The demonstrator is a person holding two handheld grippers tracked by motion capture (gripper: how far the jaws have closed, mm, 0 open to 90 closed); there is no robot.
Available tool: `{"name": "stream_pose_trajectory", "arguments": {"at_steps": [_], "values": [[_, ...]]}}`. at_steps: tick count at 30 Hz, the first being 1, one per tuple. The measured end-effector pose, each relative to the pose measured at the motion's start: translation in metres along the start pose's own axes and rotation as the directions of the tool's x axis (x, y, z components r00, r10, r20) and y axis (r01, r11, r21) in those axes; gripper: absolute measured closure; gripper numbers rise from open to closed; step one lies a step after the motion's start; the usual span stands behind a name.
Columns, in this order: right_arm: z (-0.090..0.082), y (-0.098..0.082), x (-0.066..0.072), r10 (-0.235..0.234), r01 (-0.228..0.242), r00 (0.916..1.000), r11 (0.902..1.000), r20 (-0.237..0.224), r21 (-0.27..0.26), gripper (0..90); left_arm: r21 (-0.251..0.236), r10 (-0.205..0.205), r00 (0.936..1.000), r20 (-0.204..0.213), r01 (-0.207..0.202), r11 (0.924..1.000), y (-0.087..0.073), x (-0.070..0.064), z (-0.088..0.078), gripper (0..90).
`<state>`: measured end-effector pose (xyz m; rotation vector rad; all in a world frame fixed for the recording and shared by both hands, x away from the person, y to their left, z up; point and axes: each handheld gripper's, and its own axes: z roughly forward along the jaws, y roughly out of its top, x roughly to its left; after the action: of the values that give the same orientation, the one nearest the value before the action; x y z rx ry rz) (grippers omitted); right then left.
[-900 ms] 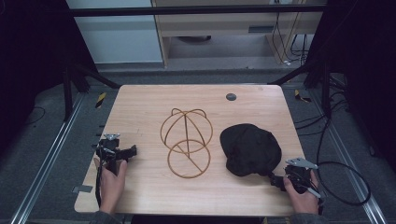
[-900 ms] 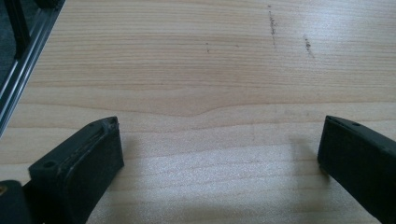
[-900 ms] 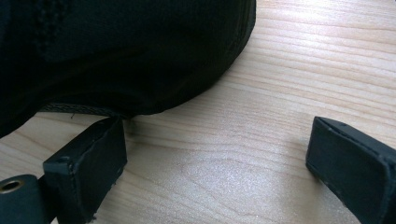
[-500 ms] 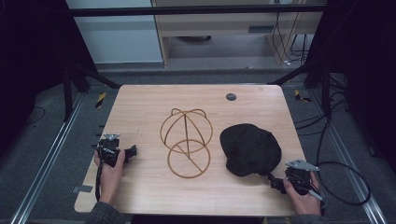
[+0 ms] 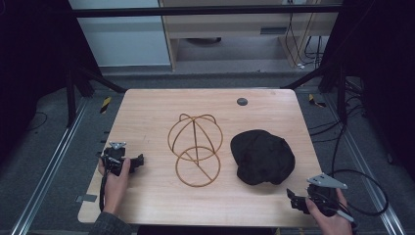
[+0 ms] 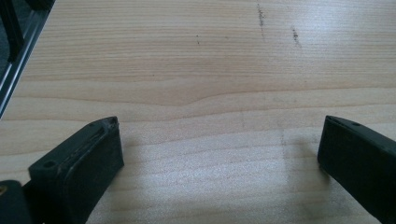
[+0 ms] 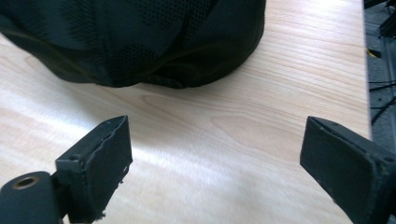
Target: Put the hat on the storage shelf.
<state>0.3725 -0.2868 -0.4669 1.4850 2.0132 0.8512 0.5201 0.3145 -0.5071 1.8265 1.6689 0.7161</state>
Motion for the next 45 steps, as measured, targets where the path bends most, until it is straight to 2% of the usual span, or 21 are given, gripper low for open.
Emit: {"name": "stream_pose_trajectory", "arguments": {"at_steps": [3, 5, 6, 8, 10, 14, 17, 20, 23, 29, 33, 36, 40, 45], "values": [[-0.013, 0.007, 0.004, -0.05, 0.05, 0.9984, 0.9987, 0.027, -0.006, 9.7, 0.001, 0.004, 1.0, 0.004, -0.004, 1.0, 0.0, 0.0, 0.0, 0.0], [-0.021, 0.016, 0.008, -0.058, 0.058, 0.9982, 0.998, 0.016, -0.024, 9.6, 0.0, 0.004, 1.0, 0.003, -0.004, 1.0, -0.001, 0.0, -0.001, 0.0], [-0.028, 0.027, 0.012, -0.082, 0.082, 0.9966, 0.9961, 0.008, -0.033, 9.0, 0.0, 0.004, 1.0, 0.003, -0.004, 1.0, -0.001, 0.0, -0.001, 0.0], [-0.03, 0.031, 0.014, -0.081, 0.081, 0.9967, 0.9961, -0.002, -0.034, 8.6, 0.0, 0.007, 1.0, 0.005, -0.007, 1.0, -0.002, 0.0, -0.002, 0.0], [-0.036, 0.046, 0.017, -0.1, 0.099, 0.994, 0.9948, -0.045, -0.025, 7.6, -0.001, 0.006, 1.0, 0.007, -0.006, 1.0, -0.002, 0.0, -0.002, 0.0], [-0.038, 0.065, 0.022, -0.12, 0.12, 0.9906, 0.9928, -0.066, -0.004, 8.3, 0.0, 0.007, 1.0, 0.007, -0.007, 1.0, -0.003, 0.0, -0.002, 0.0], [-0.036, 0.076, 0.024, -0.118, 0.119, 0.9915, 0.9925, -0.055, 0.026, 9.3, 0.0, 0.007, 1.0, 0.007, -0.007, 1.0, -0.003, 0.0, -0.002, 0.0], [-0.035, 0.087, 0.025, -0.096, 0.099, 0.9927, 0.9943, -0.073, 0.038, 9.4, 0.0, 0.005, 1.0, 0.006, -0.005, 1.0, -0.003, -0.001, -0.003, 0.0], [-0.031, 0.096, 0.026, -0.108, 0.111, 0.992, 0.9925, -0.066, 0.051, 9.3, 0.0, 0.005, 1.0, 0.006, -0.005, 1.0, -0.003, -0.001, -0.003, 0.0], [-0.023, 0.112, 0.031, -0.112, 0.116, 0.9904, 0.9918, -0.082, 0.054, 8.3, 0.0, 0.004, 1.0, 0.005, -0.004, 1.0, -0.003, -0.001, -0.003, 0.0], [-0.012, 0.122, 0.038, -0.12, 0.127, 0.9872, 0.9902, -0.105, 0.059, 7.6, 0.0, 0.002, 1.0, 0.004, -0.002, 1.0, -0.003, -0.001, -0.003, 0.0], [-0.003, 0.128, 0.04, -0.126, 0.134, 0.9869, 0.9881, -0.1, 0.075, 7.6, 0.0, 0.002, 1.0, 0.003, -0.002, 1.0, -0.003, -0.002, -0.003, 0.0], [0.01, 0.137, 0.042, -0.107, 0.117, 0.9884, 0.9889, -0.108, 0.091, 6.9, 0.0, 0.002, 1.0, 0.003, -0.002, 1.0, -0.003, -0.002, -0.003, 0.0], [0.021, 0.146, 0.047, -0.106, 0.116, 0.9903, 0.9868, -0.09, 0.113, 6.2, 0.0, 0.002, 1.0, 0.003, -0.002, 1.0, -0.003, -0.002, -0.003, 0.0]]}}
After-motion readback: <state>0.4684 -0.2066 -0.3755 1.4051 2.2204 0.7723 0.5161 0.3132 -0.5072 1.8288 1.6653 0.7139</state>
